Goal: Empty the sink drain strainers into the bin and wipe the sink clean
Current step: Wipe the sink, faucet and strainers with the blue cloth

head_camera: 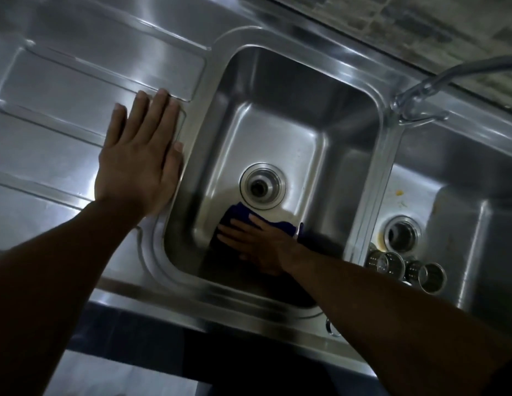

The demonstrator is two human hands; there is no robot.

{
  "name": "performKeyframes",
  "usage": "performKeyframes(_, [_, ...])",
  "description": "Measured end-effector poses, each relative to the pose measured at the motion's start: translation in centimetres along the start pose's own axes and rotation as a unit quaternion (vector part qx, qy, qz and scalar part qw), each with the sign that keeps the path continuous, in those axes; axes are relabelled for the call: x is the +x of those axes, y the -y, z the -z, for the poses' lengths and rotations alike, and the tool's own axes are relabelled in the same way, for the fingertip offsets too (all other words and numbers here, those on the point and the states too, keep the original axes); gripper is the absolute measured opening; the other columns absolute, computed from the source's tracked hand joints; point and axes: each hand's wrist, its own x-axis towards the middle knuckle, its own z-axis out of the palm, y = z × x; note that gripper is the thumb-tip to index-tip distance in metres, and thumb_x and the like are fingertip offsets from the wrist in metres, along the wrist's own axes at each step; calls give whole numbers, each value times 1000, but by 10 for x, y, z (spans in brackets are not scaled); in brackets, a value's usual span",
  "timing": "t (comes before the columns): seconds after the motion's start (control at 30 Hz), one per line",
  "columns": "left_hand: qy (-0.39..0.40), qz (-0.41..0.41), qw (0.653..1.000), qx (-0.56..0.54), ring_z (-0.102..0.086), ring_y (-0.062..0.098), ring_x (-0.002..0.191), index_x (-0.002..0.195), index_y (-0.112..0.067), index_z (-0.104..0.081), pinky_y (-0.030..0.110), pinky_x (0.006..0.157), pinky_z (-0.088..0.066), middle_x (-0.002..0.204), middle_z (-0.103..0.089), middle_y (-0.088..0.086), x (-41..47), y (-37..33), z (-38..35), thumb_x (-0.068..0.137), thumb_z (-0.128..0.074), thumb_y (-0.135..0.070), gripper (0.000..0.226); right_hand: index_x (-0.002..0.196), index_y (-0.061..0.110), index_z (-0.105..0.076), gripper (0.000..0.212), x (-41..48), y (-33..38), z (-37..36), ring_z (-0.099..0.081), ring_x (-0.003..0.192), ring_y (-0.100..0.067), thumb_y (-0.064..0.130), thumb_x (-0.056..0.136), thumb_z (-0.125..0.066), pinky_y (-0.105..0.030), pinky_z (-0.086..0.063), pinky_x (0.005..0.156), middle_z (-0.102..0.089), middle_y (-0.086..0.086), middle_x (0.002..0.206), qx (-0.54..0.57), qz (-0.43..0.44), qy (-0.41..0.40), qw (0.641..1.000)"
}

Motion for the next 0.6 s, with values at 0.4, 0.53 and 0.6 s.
performKeyframes(0.4, [-18,-13,1000,4,-8,25,158,162,-17,-18,53,126,-12,170,-15,5,0,9,-9,104,-17,-44,64,161,19,-1,65,81,-133,68,-1,156,-22,43,105,-22,-51,-11,123,2,-1,170,100,-297,-133,940])
performKeyframes(0.53, [-11,-17,1000,6,-6,24,158,161,-16,-18,54,125,-13,170,-14,6,1,8,-7,104,-15,-44,64,159,19,12,92,53,-142,63,12,155,-22,67,92,-28,-48,3,124,19,-2,167,176,-378,-124,900])
performKeyframes(0.6, [-9,-14,1000,5,-6,24,158,161,-16,-18,53,126,-11,170,-13,5,0,7,-7,104,-15,-44,64,159,14,14,98,38,-131,51,15,154,-27,65,91,-37,-49,3,124,20,-8,166,196,-433,-113,872])
